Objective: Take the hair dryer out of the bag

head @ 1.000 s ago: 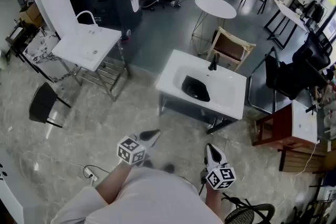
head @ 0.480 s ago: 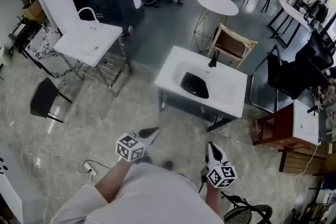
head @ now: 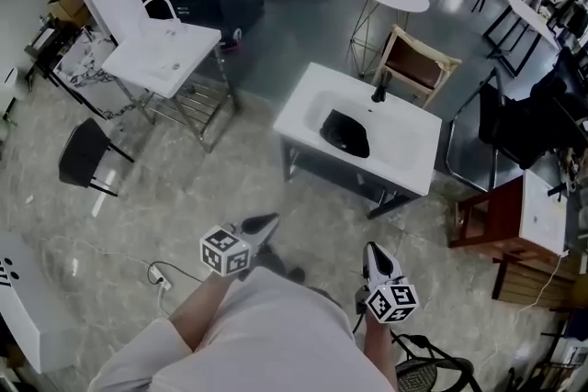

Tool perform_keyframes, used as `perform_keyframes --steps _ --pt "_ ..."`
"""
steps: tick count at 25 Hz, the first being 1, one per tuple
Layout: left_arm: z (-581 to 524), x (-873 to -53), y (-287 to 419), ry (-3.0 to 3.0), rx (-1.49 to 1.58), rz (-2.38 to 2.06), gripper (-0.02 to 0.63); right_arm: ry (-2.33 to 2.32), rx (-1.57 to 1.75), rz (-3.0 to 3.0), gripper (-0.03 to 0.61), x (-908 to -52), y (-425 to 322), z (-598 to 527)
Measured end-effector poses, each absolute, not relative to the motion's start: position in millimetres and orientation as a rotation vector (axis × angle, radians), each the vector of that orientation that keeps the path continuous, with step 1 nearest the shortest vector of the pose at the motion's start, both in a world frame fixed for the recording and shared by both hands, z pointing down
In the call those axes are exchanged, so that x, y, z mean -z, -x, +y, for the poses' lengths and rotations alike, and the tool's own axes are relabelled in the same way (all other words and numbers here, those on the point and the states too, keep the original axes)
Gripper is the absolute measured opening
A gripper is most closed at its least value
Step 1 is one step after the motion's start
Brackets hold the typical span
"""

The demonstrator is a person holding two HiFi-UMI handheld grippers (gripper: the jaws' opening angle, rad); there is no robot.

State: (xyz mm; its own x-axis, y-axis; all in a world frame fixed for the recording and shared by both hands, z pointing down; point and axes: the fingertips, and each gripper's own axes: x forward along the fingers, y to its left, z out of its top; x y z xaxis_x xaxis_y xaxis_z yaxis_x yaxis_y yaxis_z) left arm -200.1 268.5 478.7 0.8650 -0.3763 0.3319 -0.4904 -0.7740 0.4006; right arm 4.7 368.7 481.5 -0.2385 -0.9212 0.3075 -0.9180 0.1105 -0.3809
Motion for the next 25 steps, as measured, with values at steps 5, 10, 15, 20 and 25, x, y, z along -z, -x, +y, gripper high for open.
perform_keyframes --steps 5,10,15,20,25 --pt "258 -479 194 -2.540 -0.294 -0.664 0.002 1.907 0.787 2.329 0.005 -482 -12 363" --pt "235 -484 182 -2.533 -0.294 -0.663 0.002 1.923 0.805 2.324 0.005 -488 -23 345" --pt "197 -490 164 -2.544 -0.328 -0.602 0.002 1.912 0.792 2.324 0.005 -485 -33 311" --pt "157 -495 144 -2.559 -0.356 -0.539 0.002 1.957 0.828 2.284 0.005 -492 -46 273" --pt "113 -497 132 -2.548 -0.378 -0.492 0.002 1.993 0.891 2.236 0.005 -497 -56 228"
